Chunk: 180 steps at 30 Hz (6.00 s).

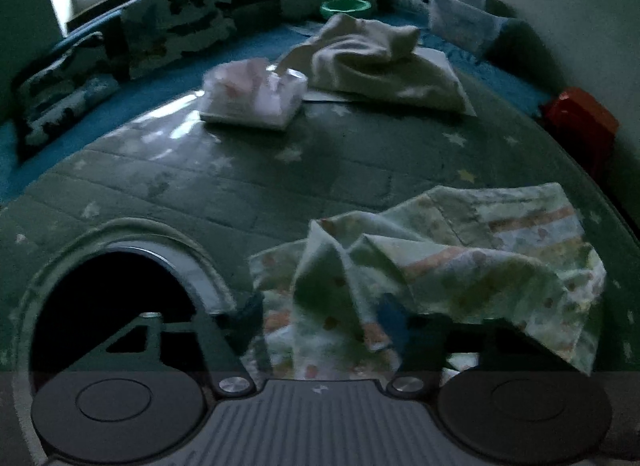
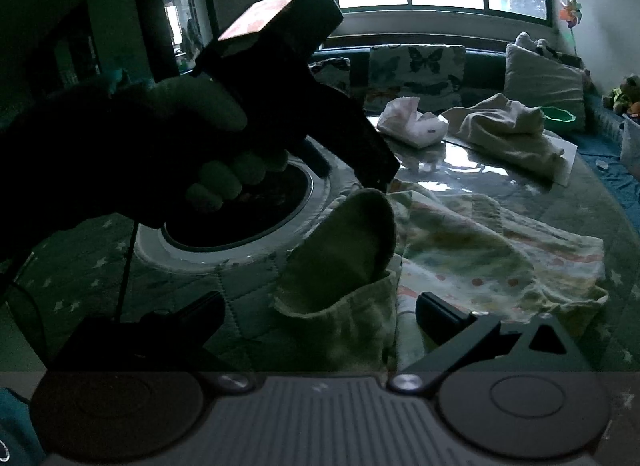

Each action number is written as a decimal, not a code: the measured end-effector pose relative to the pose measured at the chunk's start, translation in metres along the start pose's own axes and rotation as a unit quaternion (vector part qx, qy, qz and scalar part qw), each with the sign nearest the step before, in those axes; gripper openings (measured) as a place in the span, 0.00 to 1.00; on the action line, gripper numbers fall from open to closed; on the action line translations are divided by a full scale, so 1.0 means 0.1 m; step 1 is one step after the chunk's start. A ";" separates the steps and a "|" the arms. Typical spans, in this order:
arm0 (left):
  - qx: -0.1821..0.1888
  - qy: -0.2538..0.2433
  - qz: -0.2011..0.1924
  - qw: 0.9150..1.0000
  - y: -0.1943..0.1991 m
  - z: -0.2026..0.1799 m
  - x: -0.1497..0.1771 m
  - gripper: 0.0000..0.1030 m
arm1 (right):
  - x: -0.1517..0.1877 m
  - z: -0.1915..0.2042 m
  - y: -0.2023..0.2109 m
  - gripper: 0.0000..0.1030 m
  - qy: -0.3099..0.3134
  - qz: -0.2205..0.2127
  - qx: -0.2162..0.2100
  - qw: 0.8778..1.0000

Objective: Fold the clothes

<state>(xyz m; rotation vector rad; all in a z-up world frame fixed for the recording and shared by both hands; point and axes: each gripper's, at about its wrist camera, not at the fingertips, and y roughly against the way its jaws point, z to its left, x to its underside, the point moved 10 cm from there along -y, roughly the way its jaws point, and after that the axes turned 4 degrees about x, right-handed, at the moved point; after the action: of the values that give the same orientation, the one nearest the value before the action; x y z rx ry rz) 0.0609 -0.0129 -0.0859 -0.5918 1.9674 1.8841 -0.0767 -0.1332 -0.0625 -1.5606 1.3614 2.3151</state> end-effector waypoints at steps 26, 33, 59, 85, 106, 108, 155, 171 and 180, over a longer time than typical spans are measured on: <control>0.033 0.003 -0.022 0.999 0.54 0.46 0.72 0.05 | -0.42 -0.72 -0.37 0.85 -0.034 -0.011 0.099 0.994; 0.020 0.004 -0.033 0.999 0.56 0.57 0.57 0.24 | -0.59 -0.82 -0.90 0.80 -0.025 0.011 0.105 0.994; 0.044 -0.042 -0.026 0.998 -0.27 0.10 -0.11 0.46 | -0.48 -1.30 -1.10 0.03 -0.028 0.031 0.154 0.987; 0.047 -0.016 -0.015 0.999 -0.12 0.34 0.36 0.04 | 0.43 -1.78 -0.24 0.03 -0.147 0.042 0.224 0.963; -0.075 0.157 -0.030 0.984 0.56 2.35 1.16 0.04 | -0.53 -0.20 -1.71 0.03 0.028 0.061 0.100 0.993; -0.086 0.168 -0.032 0.982 0.64 2.49 1.26 0.04 | -0.60 -0.04 -1.81 0.03 0.041 0.060 0.092 0.993; -0.064 0.069 -0.049 0.994 0.31 2.73 0.70 0.04 | -1.20 0.36 -2.49 0.04 0.053 0.066 0.033 0.996; -0.116 0.128 -0.117 0.978 1.17 2.96 0.95 0.02 | -1.33 0.06 -1.63 0.03 0.052 0.003 0.081 0.995; -0.166 0.214 -0.154 0.950 1.81 3.31 1.56 0.02 | -1.22 0.19 -1.76 0.23 0.026 0.022 0.045 0.998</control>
<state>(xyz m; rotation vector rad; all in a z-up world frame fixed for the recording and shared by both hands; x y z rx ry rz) -0.1775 0.3142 -0.0306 -1.4231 1.6536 2.0131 0.0514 0.0380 -0.0790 -1.5921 1.5033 2.2183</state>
